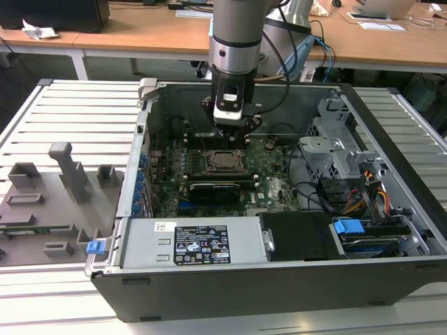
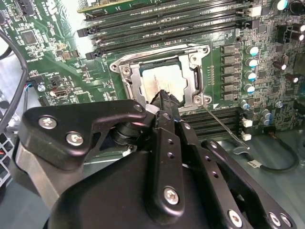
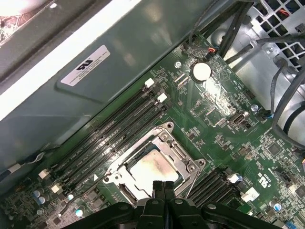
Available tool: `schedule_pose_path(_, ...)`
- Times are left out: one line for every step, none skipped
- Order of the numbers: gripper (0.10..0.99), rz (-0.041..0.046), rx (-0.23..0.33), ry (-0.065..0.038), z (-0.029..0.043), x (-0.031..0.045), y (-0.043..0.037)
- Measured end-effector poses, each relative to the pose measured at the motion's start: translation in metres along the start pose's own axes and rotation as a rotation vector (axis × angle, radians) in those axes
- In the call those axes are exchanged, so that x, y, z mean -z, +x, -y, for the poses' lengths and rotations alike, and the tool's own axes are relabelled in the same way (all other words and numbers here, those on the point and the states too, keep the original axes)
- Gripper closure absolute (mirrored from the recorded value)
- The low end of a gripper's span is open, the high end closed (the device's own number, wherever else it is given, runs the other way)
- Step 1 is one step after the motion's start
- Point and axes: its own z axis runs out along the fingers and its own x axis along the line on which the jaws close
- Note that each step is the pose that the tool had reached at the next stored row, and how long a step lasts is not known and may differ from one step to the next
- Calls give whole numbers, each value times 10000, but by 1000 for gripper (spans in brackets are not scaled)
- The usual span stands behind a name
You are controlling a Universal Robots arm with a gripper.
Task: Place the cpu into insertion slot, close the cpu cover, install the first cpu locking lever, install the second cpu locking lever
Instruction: 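Install the first cpu locking lever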
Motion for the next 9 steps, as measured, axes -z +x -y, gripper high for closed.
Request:
schedule_pose_path(980,-1,65,-2,0,0,0)
schedule_pose_path(980,-2,126,-2,0,0,0)
schedule_pose_path(980,-3,172,-2,0,0,0)
schedule_pose_path(980,-3,207,-4,0,0,0)
schedule_pose_path(980,-4,281,-4,0,0,0)
schedule_pose_path(980,-6,346,-5,0,0,0)
schedule_pose_path(980,-6,411,-6,0,0,0)
schedule_pose_path(980,-7,485,-6,0,0,0)
schedule_pose_path(980,-9,551,-8,0,0,0)
